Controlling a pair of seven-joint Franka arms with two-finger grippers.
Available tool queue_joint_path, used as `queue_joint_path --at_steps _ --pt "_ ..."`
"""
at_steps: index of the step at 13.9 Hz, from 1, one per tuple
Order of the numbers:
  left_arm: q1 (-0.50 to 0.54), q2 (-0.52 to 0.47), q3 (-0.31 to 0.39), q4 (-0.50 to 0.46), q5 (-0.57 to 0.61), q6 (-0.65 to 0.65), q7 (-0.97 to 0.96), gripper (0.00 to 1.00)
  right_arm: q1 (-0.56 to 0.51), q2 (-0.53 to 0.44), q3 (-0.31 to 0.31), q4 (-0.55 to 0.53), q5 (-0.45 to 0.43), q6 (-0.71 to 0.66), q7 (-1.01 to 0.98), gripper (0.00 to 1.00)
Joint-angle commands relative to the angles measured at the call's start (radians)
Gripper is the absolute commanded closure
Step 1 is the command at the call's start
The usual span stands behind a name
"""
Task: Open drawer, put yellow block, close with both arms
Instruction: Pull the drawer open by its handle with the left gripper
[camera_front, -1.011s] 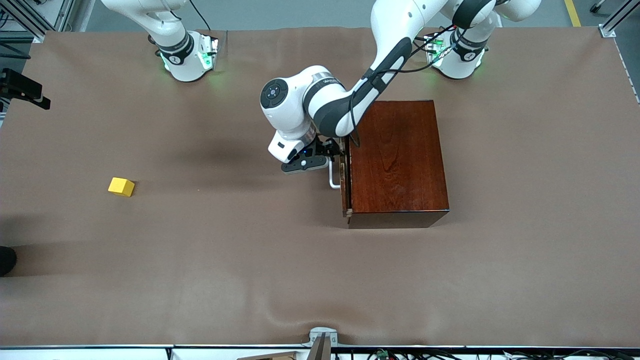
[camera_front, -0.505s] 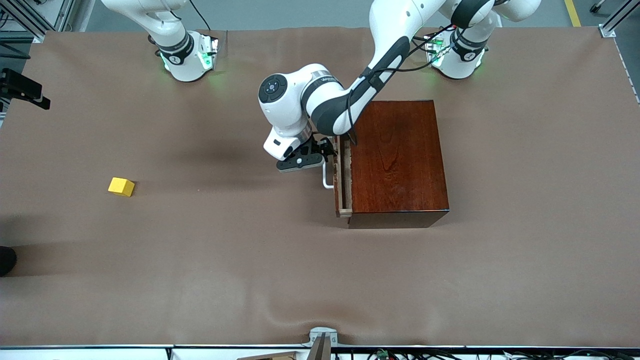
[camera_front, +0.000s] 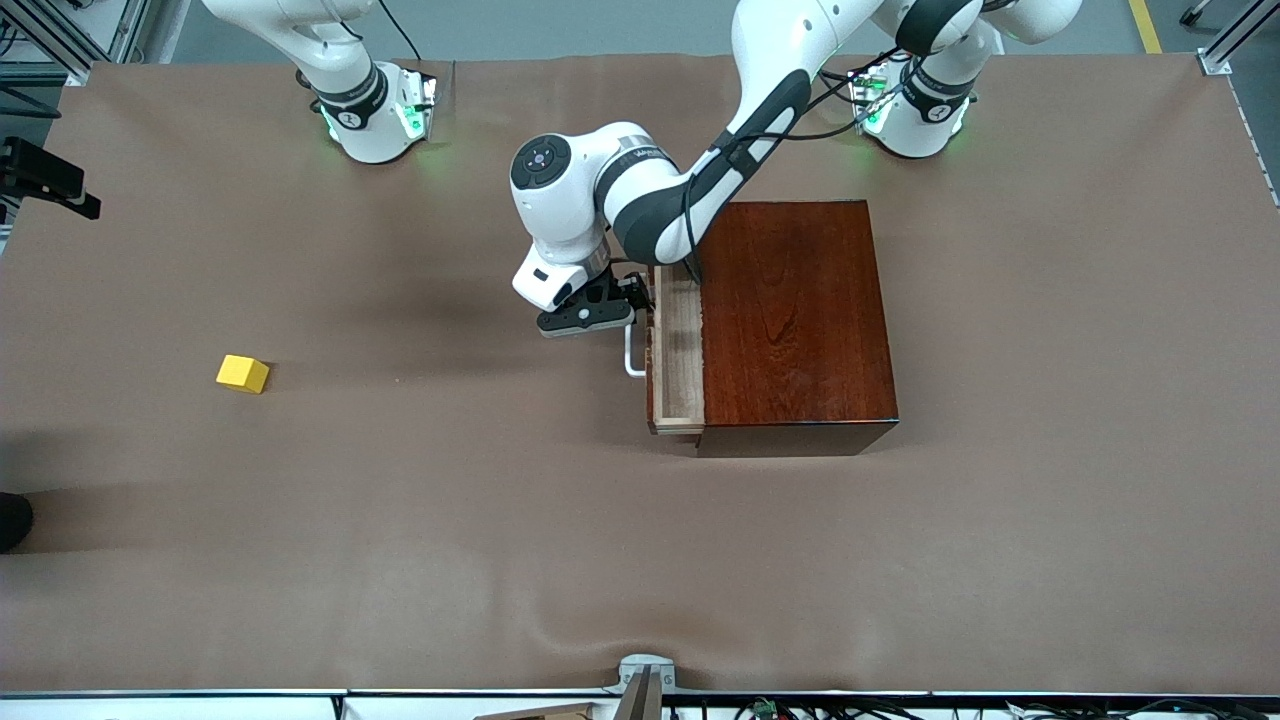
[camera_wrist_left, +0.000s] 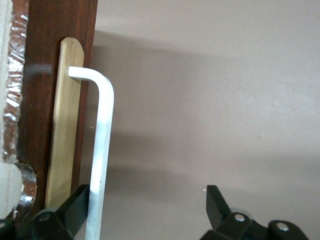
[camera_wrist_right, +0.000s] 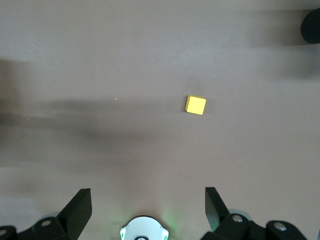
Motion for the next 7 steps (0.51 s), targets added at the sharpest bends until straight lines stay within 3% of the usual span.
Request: queue_joint_path --at_steps 1,7 --pt "-0.009 0.053 -0.013 0.062 -0.023 0.064 -0.043 0.0 -0.013 0.002 0.009 0.008 -0.003 -0.009 -0.004 0.0" --pt "-0.009 0.085 -0.013 0.114 -0.028 0.112 -0.077 0.0 -0.013 0.002 0.009 0.008 0.0 -0.009 -0.005 0.0"
